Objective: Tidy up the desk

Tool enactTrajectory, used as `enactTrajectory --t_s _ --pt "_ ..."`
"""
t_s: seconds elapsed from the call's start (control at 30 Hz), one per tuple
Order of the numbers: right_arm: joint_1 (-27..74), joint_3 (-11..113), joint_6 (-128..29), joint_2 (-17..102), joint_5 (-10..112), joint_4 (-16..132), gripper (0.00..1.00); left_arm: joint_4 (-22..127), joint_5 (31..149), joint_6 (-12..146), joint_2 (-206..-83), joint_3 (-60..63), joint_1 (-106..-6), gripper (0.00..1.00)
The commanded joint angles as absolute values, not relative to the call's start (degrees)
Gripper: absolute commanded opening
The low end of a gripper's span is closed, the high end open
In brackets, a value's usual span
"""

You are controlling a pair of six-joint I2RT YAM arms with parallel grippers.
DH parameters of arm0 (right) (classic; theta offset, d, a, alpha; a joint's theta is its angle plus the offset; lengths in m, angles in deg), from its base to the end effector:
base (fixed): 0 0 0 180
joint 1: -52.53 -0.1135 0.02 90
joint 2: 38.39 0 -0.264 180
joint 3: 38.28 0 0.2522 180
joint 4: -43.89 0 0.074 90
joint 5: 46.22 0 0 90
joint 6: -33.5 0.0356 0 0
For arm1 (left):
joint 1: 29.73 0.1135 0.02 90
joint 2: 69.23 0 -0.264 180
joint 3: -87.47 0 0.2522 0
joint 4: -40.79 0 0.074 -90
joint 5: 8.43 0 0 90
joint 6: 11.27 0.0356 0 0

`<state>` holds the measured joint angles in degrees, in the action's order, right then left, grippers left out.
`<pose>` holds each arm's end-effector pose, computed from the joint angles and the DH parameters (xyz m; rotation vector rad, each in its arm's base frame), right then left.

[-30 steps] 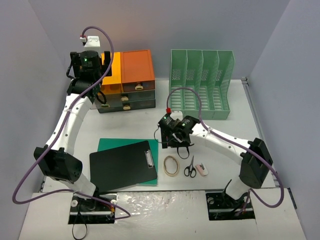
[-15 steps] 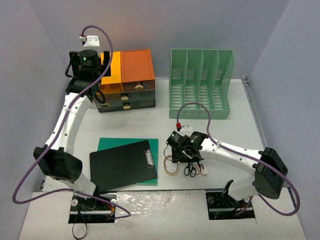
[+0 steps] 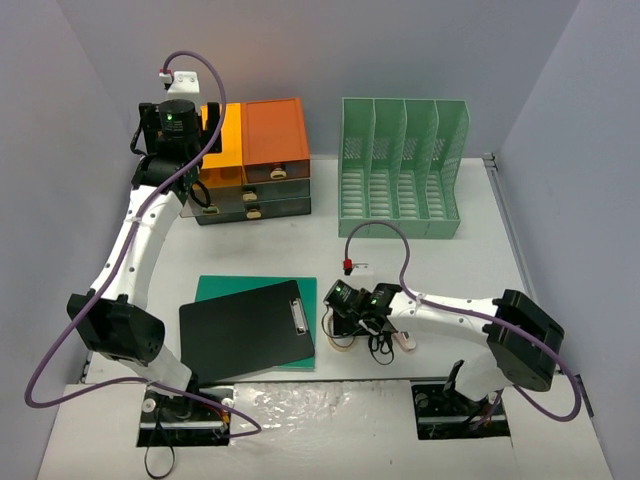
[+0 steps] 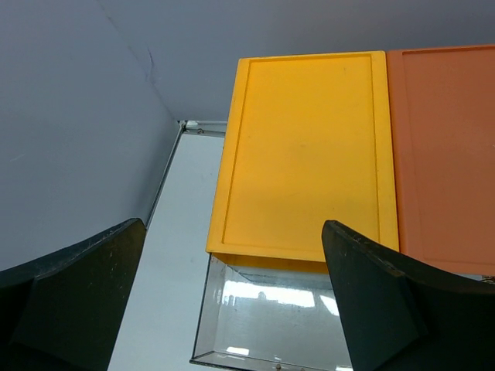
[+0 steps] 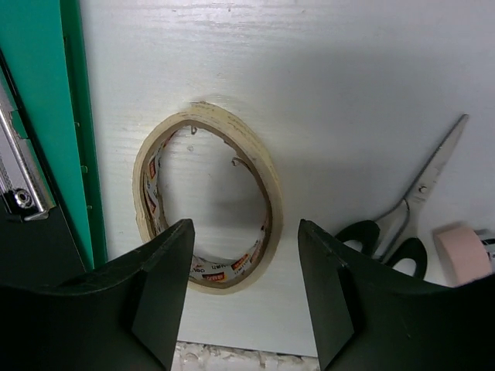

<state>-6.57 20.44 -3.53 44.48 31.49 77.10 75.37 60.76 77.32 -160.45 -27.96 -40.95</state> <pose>0.1483 0.2330 0.1807 -0.0574 2.6104 0.4768 0.3567 -0.0579 0.4616 -0.1154 1.7386 0.1564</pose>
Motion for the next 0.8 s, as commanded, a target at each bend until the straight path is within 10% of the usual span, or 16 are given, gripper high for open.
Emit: enactTrajectory --t_s 0.0,0.27,0.47,0.77 --pt "-7.84 20.47 -2.51 48.02 28.7 72.68 0.52 73.32 60.15 78.47 -157.31 -30.17 -40.54 0.97" --pt "-8.19 20.5 -2.39 49.41 28.13 71.44 0.39 73.38 60.15 78.47 -157.03 -29.68 -40.54 0.97" --pt "-8.13 20.21 -1.54 48.9 27.98 71.66 0.05 73.36 60.05 78.47 -157.15 -29.78 -40.54 0.97" --pt "-8.25 31.45 -4.18 46.73 22.67 79.8 0.0 73.4 59.88 78.47 -157.25 -29.69 -40.49 0.97"
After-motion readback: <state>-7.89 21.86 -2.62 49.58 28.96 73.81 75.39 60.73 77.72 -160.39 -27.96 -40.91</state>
